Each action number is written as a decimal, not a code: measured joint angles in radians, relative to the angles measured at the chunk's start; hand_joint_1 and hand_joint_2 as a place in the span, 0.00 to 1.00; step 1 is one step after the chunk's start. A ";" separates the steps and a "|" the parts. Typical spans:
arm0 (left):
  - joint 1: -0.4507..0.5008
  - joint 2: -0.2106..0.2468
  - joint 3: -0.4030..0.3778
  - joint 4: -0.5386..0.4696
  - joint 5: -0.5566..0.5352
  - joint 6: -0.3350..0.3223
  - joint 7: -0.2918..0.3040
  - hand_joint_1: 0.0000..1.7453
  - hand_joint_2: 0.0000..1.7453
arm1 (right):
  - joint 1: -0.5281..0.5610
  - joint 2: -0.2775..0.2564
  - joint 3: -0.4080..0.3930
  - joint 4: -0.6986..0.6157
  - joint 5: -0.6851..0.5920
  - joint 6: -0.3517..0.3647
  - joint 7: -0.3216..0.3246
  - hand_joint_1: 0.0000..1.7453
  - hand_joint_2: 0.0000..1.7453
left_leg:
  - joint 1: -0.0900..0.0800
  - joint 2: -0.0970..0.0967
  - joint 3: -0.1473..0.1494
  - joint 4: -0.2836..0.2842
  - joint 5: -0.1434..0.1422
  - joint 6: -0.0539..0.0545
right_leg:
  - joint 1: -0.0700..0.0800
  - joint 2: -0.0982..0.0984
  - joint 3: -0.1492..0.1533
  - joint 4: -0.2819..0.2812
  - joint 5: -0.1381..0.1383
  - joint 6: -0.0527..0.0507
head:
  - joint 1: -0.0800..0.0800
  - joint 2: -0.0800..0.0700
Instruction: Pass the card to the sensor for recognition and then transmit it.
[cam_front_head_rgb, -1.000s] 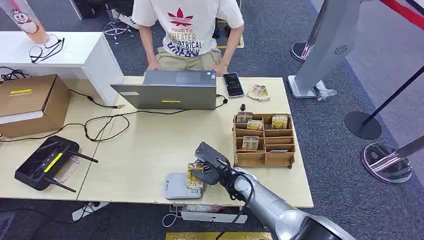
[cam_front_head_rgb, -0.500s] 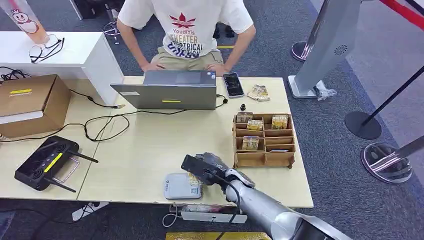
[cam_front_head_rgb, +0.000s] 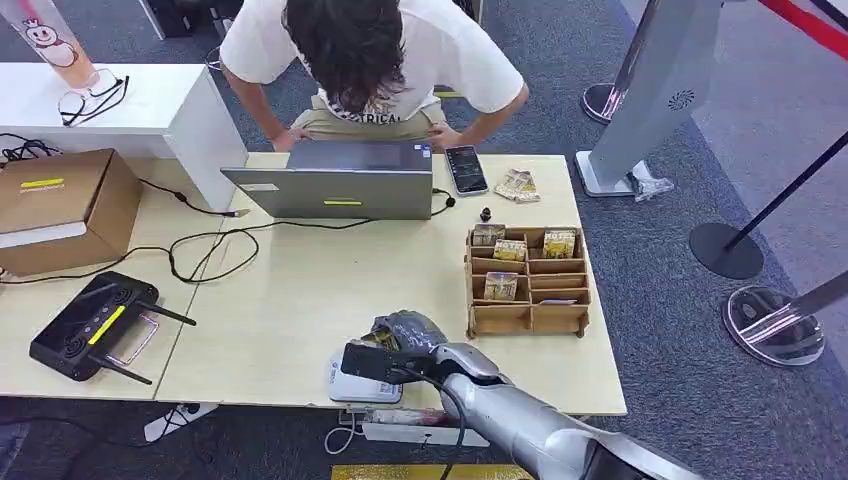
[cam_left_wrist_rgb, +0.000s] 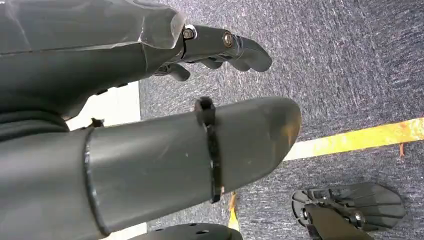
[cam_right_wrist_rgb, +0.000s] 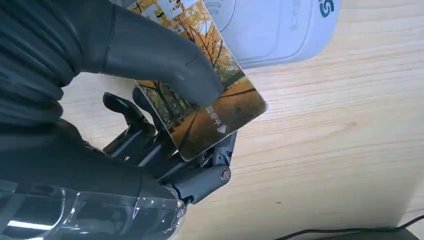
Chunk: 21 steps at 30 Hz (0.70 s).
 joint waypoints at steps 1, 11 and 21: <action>0.000 0.000 0.000 0.000 0.002 0.001 0.000 0.00 0.00 | -0.001 0.000 0.000 0.000 0.003 0.001 0.003 1.00 1.00 | 0.000 0.000 0.000 0.000 0.000 0.000 | 0.000 0.000 0.000 0.000 0.000 0.000 | 0.000 0.000; 0.002 -0.002 0.000 0.000 0.008 0.009 -0.007 0.00 0.00 | -0.003 0.000 0.001 0.000 0.024 0.005 0.016 1.00 1.00 | 0.000 0.000 0.000 0.000 0.000 0.000 | 0.000 0.000 0.000 0.000 0.000 0.000 | 0.000 0.000; 0.003 -0.002 0.000 0.000 0.011 0.014 -0.011 0.00 0.00 | -0.004 0.000 0.001 -0.003 0.032 0.003 0.023 1.00 1.00 | 0.000 0.000 0.000 0.000 0.000 0.000 | 0.000 0.000 0.000 0.000 0.000 0.000 | 0.000 0.000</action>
